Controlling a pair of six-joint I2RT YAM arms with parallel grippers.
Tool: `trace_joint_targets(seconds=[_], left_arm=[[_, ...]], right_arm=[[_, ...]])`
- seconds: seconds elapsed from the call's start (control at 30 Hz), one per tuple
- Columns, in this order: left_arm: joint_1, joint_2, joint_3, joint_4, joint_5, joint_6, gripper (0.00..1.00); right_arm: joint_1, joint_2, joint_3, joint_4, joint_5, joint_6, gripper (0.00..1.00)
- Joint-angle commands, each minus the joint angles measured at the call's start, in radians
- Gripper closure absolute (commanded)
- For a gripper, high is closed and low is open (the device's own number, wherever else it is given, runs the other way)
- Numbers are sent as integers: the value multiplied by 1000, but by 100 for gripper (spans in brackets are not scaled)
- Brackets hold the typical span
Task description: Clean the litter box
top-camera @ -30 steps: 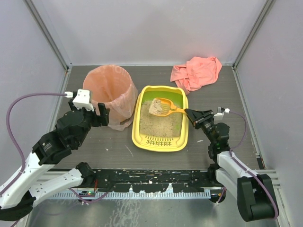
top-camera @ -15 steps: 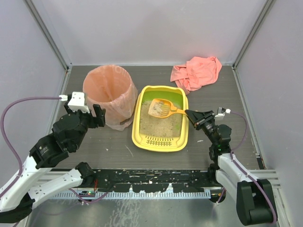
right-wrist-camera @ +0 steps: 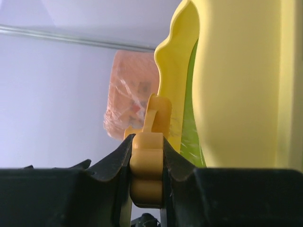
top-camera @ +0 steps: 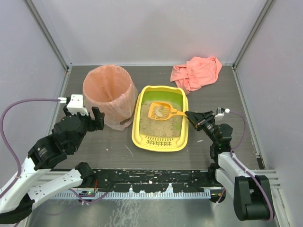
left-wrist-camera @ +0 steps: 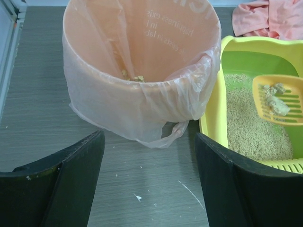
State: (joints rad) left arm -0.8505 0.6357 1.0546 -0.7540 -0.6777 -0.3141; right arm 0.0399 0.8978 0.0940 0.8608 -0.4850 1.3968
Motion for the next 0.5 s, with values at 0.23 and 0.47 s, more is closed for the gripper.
trace_joint_targets(seconds=[0.23, 0.47], left_arm=[[2, -39, 37, -131, 15, -88, 23], [2, -89, 2, -134, -21, -59, 20]], right_arm=[[-107, -83, -13, 11, -23, 2, 99], [-76, -81, -6, 9, -20, -24, 99]])
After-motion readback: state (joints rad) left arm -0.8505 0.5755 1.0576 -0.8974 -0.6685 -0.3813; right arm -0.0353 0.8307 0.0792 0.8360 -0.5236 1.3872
